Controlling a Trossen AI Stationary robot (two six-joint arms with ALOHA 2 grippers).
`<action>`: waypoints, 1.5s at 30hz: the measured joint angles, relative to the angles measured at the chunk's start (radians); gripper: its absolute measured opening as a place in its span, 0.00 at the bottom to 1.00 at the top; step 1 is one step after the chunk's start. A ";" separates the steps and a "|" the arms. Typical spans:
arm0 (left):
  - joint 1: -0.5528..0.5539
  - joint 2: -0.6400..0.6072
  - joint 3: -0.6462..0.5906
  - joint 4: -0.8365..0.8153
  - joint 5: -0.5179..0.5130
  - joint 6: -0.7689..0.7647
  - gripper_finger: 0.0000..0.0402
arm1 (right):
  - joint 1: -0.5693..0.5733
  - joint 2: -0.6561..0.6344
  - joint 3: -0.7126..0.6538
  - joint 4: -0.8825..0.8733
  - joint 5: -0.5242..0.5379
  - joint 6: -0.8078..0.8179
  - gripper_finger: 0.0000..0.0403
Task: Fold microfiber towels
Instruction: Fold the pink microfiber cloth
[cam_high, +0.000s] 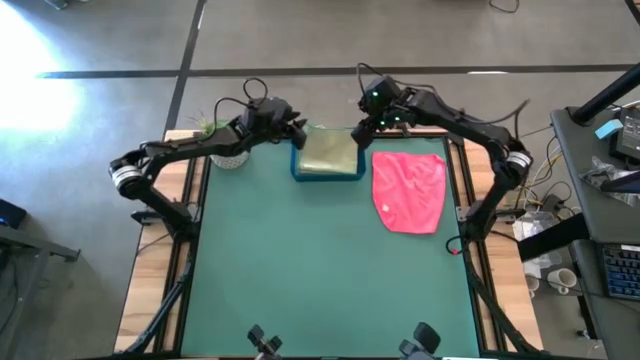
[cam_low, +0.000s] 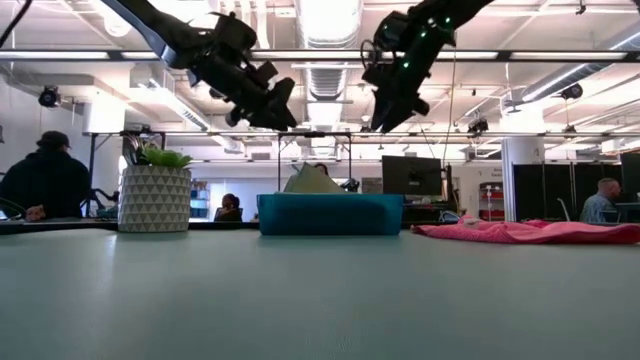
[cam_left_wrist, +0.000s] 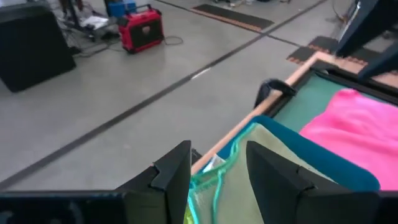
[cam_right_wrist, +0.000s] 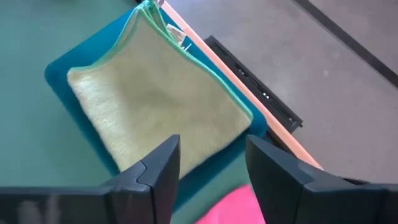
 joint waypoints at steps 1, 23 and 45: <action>-0.002 0.009 0.001 0.000 0.005 -0.001 0.35 | 0.002 -0.014 -0.004 -0.011 0.000 0.001 0.42; -0.012 0.320 0.094 -0.006 0.075 -0.012 0.34 | 0.018 -0.139 -0.173 -0.041 -0.002 0.103 0.38; -0.012 0.243 0.103 -0.117 -0.013 -0.017 0.34 | 0.018 -0.150 -0.198 -0.062 -0.009 0.096 0.37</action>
